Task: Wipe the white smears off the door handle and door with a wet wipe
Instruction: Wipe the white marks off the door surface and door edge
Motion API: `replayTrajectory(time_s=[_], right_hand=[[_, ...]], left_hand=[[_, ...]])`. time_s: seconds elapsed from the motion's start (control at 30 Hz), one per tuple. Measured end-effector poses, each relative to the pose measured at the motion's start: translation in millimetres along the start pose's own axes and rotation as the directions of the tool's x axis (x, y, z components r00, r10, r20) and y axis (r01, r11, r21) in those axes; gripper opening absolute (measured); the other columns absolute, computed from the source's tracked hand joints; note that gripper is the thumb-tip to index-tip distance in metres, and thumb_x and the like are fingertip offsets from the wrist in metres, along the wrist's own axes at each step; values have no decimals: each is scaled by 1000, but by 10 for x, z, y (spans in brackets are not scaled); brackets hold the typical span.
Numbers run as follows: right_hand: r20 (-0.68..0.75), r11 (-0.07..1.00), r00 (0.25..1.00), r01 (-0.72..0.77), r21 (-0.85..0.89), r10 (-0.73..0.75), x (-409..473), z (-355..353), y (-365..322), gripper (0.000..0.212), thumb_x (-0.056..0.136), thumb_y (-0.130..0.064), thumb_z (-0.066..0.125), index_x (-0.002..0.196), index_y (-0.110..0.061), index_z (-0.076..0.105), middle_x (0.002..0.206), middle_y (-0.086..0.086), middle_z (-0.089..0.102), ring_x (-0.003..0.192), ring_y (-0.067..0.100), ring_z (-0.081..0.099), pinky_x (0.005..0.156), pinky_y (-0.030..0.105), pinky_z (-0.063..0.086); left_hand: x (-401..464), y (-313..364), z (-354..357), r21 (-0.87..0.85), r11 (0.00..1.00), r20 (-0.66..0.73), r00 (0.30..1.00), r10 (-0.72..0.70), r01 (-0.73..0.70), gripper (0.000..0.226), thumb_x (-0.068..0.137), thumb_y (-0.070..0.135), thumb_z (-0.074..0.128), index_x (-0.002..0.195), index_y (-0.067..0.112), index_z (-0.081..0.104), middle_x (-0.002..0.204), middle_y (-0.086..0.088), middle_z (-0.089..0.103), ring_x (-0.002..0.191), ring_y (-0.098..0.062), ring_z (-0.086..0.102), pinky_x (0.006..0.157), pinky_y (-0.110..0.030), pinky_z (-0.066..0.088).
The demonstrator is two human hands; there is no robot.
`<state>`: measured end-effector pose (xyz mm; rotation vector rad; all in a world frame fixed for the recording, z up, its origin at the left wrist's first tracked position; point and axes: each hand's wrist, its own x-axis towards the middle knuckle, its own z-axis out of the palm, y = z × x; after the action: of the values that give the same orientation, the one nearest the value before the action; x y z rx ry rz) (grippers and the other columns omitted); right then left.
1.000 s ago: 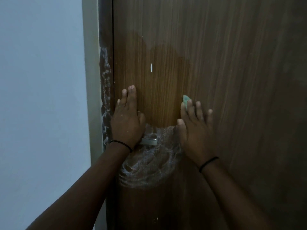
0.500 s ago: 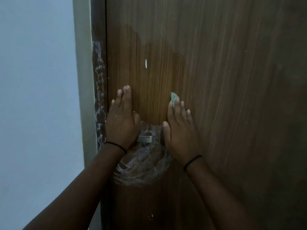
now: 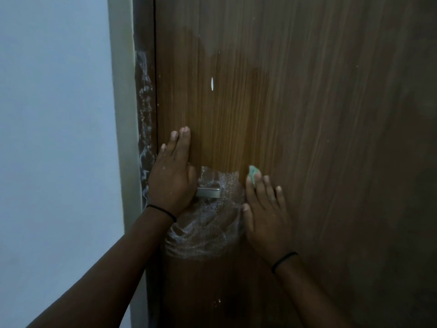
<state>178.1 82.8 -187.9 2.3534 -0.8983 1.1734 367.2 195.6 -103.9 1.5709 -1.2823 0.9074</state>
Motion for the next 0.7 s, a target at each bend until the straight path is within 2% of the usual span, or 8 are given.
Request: replayTrajectory(time_s=[0.1, 0.2, 0.3, 0.4, 0.5, 0.6, 0.7], right_hand=[[-76, 993, 991, -108, 53, 112, 208, -36, -124, 59, 104, -35, 23, 157, -12, 13, 166, 7, 5, 154, 19, 1, 125, 42, 5], [-52, 997, 998, -17, 73, 20, 275, -5, -304, 60, 104, -34, 26, 158, -12, 12, 166, 7, 4, 154, 18, -2, 125, 41, 3], [12, 998, 999, 40, 40, -41, 50, 49, -166, 59, 104, -35, 24, 158, -14, 13, 166, 4, 5, 153, 17, 0, 124, 44, 11], [-13, 998, 998, -64, 27, 64, 1, -4, -6, 59, 104, -36, 21, 158, -15, 12, 166, 4, 4, 153, 17, 1, 124, 44, 11], [-82, 990, 989, -115, 86, 122, 227, -92, -105, 59, 104, -36, 22, 158, -13, 14, 165, 6, 5, 154, 19, 1, 125, 42, 6], [-94, 992, 995, -32, 121, 44, 308, -84, -225, 59, 104, -37, 23, 157, -12, 15, 166, 6, 6, 154, 18, 0, 125, 42, 4], [-118, 996, 992, 58, 74, -49, 156, -29, -148, 54, 106, -35, 27, 154, -12, 29, 164, 5, 20, 153, 20, 12, 123, 49, 15]], left_hand=[[-12, 4, 19, -12, 1000, -13, 1000, -9, 8, 69, 90, -1, 48, 154, 8, 24, 158, -8, 32, 149, -22, 23, 122, -44, 22], [-22, -11, 34, -4, 1000, -19, 1000, -12, 12, 68, 90, 0, 47, 154, 8, 24, 158, -8, 32, 149, -22, 23, 122, -43, 21], [-32, -29, 22, -2, 1000, -17, 1000, -1, 1, 69, 89, 0, 46, 154, 8, 24, 158, -9, 33, 148, -22, 24, 122, -43, 22], [-35, -25, 30, 2, 1000, -24, 1000, -4, 4, 71, 89, -2, 48, 154, 9, 24, 158, -8, 33, 148, -21, 24, 122, -40, 20], [-33, -15, 46, 6, 1000, -32, 999, -10, 10, 71, 89, -1, 48, 154, 10, 24, 158, -7, 33, 149, -21, 24, 122, -40, 20], [-32, 10, 37, 9, 1000, -41, 999, -19, 19, 70, 89, -2, 49, 154, 9, 26, 157, -8, 34, 148, -23, 25, 121, -42, 22], [-33, 62, 20, 34, 999, -60, 998, -27, 29, 66, 89, 2, 51, 152, 7, 31, 154, -12, 40, 145, -27, 32, 119, -45, 27]])
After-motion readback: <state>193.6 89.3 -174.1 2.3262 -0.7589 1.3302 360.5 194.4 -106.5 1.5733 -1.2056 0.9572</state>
